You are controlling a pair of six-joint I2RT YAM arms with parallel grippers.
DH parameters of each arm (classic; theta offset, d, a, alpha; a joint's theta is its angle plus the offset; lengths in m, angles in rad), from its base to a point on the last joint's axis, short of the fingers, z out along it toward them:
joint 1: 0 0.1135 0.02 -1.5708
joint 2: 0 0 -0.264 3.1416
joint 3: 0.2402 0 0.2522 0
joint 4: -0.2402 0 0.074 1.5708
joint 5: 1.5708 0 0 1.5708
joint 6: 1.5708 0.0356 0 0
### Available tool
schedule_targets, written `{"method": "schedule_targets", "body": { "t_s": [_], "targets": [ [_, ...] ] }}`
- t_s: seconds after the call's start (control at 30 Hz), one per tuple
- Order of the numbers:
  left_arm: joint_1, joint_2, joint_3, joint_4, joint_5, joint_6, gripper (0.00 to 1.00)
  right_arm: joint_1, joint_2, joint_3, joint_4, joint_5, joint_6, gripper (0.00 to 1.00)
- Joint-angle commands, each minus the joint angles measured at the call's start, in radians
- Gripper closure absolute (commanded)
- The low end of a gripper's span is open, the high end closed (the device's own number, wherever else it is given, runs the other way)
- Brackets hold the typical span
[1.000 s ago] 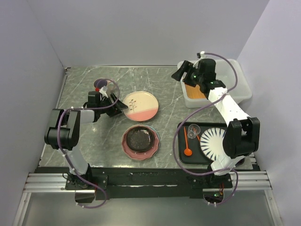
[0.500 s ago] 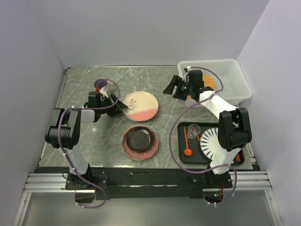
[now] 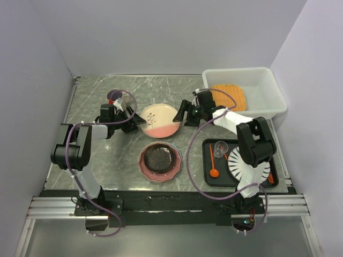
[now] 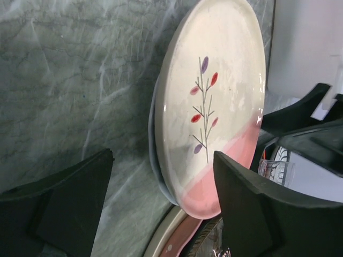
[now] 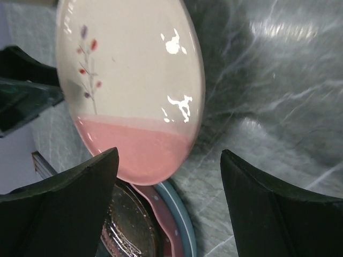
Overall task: Place the plates into the plastic bin on the countertop
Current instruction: Pick up the plate at the center of the board.
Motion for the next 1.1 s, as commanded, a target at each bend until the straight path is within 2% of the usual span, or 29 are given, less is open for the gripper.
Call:
{"method": "schedule_targets", "body": {
  "t_s": [0.0,0.3,0.8,0.97,1.07],
  "targets": [
    [-0.005,-0.071,0.02,-0.014,-0.021,0.041,0.14,0.006,0.032,-0.005,0.028,0.013,0.031,0.17],
    [-0.005,-0.102,0.016,-0.037,-0.041,0.051,0.01,0.008,0.066,-0.019,0.09,-0.026,0.06,0.17],
    [-0.005,-0.118,0.013,-0.046,-0.044,0.052,0.01,0.001,0.113,-0.009,0.11,-0.043,0.074,0.2],
    [-0.005,-0.1,0.028,-0.049,-0.03,0.05,0.01,-0.012,0.161,-0.006,0.202,-0.101,0.111,0.22],
    [-0.005,-0.099,0.031,-0.052,-0.032,0.052,0.01,-0.022,0.178,-0.017,0.253,-0.134,0.131,0.28]
  ]
}}
